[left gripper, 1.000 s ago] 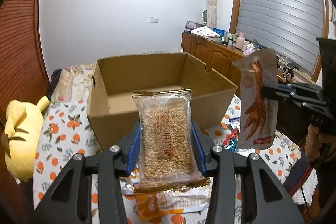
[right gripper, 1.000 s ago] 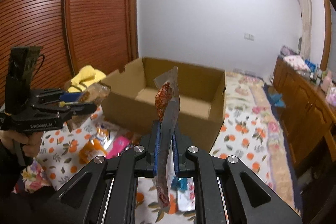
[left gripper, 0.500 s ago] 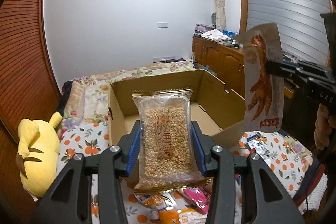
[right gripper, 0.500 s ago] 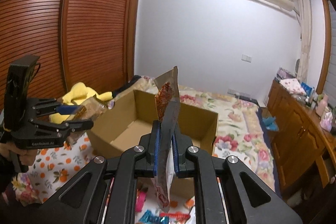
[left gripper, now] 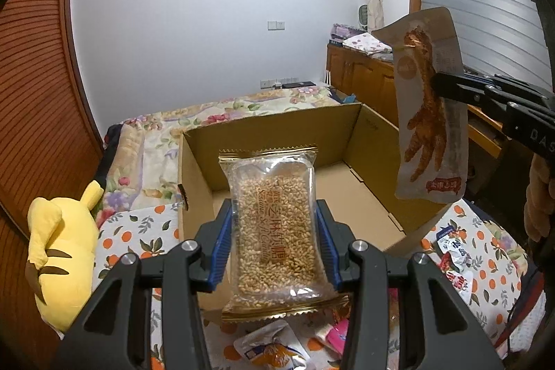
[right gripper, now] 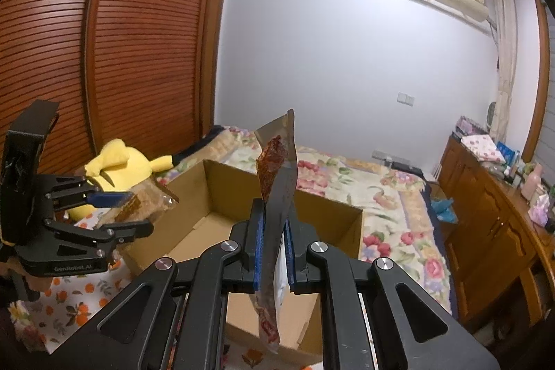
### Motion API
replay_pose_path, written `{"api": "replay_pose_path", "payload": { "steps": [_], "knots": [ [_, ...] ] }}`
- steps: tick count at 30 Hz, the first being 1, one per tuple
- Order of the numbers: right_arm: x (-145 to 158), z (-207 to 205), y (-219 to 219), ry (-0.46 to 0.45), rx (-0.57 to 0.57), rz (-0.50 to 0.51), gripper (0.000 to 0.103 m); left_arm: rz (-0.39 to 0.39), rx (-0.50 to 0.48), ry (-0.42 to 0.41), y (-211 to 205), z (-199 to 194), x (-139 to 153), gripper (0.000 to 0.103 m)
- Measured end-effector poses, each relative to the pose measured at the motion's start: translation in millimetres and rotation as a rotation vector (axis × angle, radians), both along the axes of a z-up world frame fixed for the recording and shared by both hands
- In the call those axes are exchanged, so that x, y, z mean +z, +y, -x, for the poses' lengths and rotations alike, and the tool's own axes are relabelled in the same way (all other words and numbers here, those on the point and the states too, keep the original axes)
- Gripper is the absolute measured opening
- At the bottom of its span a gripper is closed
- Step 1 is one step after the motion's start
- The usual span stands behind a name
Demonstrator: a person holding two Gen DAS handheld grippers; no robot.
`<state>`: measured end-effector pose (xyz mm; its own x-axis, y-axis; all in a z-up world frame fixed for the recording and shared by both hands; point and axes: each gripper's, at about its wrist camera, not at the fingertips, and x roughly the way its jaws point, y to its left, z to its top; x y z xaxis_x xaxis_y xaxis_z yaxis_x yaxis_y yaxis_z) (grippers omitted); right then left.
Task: Organize snacks
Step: 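Lift the rice-cracker bar with the left tool while the right tool carries the chicken-feet pouch over the box, then open both tools to drop the bar and pouch into the box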
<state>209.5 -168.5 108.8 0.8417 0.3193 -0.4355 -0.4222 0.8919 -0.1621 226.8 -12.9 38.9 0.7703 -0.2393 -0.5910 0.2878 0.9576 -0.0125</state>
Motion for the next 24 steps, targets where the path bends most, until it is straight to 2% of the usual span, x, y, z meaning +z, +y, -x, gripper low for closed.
{"api": "replay_pose_path", "payload": {
  "steps": [15, 24],
  "knots": [
    [-63.2, -46.7, 1.5, 0.128, 0.053, 0.027, 0.008, -0.059, -0.009, 0.067, -17.0, -36.4, -21.9, 0.048],
    [-77.6, -59.1, -1.5, 0.189, 0.078, 0.028, 0.009, -0.069, 0.019, 0.073, -21.6, -43.6, -24.2, 0.055]
  ]
}}
